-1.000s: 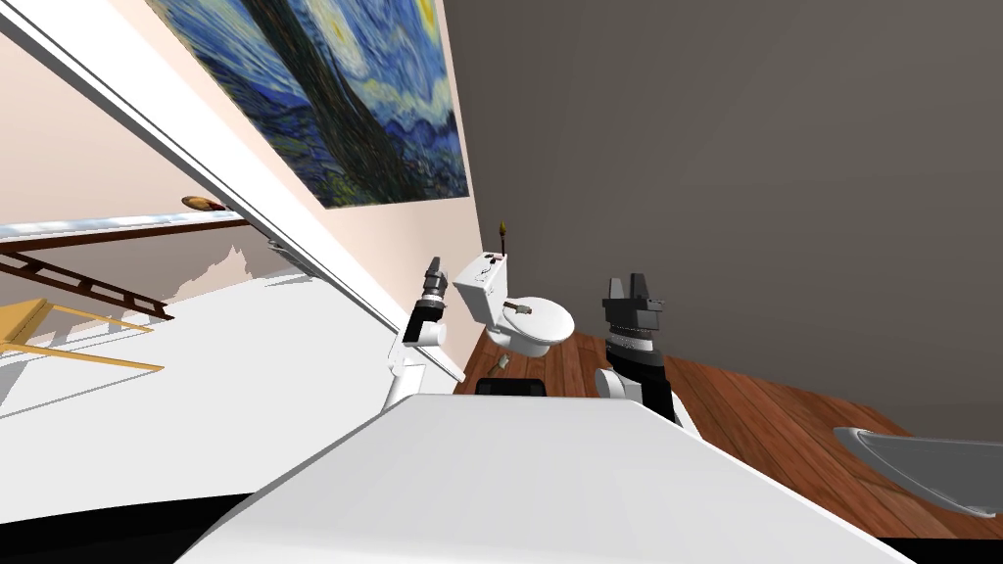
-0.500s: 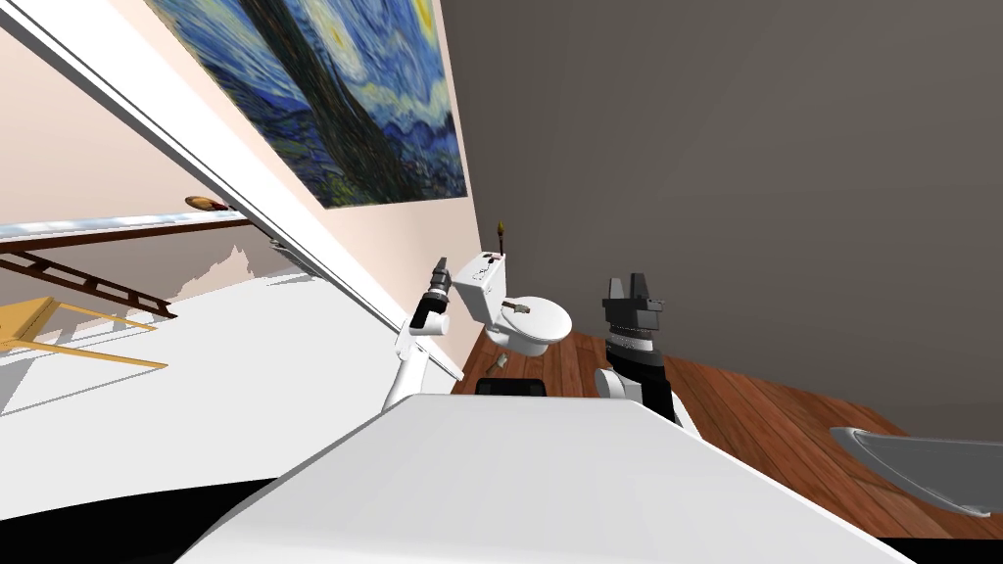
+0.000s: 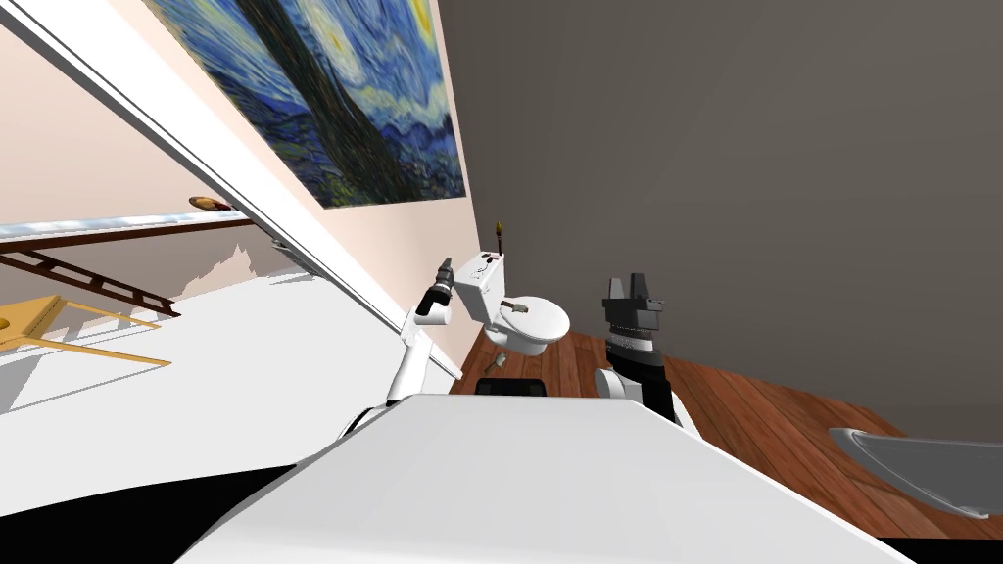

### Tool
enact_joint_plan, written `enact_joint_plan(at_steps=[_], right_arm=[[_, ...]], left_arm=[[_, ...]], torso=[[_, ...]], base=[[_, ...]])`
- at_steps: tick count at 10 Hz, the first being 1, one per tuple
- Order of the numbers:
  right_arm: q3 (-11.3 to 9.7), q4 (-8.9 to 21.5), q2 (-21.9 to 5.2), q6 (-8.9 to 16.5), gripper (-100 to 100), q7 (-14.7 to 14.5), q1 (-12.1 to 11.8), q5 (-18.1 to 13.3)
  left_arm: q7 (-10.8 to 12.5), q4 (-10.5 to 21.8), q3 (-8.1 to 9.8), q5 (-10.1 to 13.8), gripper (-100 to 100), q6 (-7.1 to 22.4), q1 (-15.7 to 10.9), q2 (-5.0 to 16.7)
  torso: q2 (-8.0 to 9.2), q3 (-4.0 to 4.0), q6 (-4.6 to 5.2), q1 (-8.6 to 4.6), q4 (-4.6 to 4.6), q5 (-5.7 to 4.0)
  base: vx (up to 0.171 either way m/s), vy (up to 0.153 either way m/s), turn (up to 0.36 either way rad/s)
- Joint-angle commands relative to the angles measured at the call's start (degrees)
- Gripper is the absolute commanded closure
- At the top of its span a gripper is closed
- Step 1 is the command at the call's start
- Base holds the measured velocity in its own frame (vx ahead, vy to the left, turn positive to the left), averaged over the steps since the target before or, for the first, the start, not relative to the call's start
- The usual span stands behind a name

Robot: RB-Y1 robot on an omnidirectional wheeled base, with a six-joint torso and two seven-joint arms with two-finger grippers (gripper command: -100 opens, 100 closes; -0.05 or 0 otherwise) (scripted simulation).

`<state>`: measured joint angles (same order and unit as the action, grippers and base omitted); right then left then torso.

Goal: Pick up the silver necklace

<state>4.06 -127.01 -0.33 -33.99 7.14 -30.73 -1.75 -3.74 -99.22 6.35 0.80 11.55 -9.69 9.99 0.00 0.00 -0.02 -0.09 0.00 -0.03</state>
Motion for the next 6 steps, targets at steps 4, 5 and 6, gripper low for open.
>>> enact_joint_plan(at_steps=[4, 5, 6], right_arm=[[0.0, 0.0, 0.0, 0.0, 0, 0.0, 0.0, 0.0], [0.0, 0.0, 0.0, 0.0, 0, 0.0, 0.0, 0.0], [0.0, 0.0, 0.0, 0.0, 0, 0.0, 0.0, 0.0]], left_arm=[[0.35, 6.9, 0.79, -0.56, -100, 8.0, -7.24, 0.53], [0.35, 7.71, 0.79, -0.56, -100, 8.5, -7.29, 0.53], [0.62, 10.24, 1.17, -0.74, -100, 10.74, -10.11, 0.87]], torso=[[0.01, 0.0, 0.0, -0.06, 0.0, -0.01], [0.0, 0.0, 0.0, -0.05, 0.0, -0.01], [-0.02, -0.01, 0.0, 0.01, -0.01, 0.0]], base=[[-0.008, -0.035, 0.013], [0.0, -0.021, -0.005], [-0.002, -0.029, 0.018]])
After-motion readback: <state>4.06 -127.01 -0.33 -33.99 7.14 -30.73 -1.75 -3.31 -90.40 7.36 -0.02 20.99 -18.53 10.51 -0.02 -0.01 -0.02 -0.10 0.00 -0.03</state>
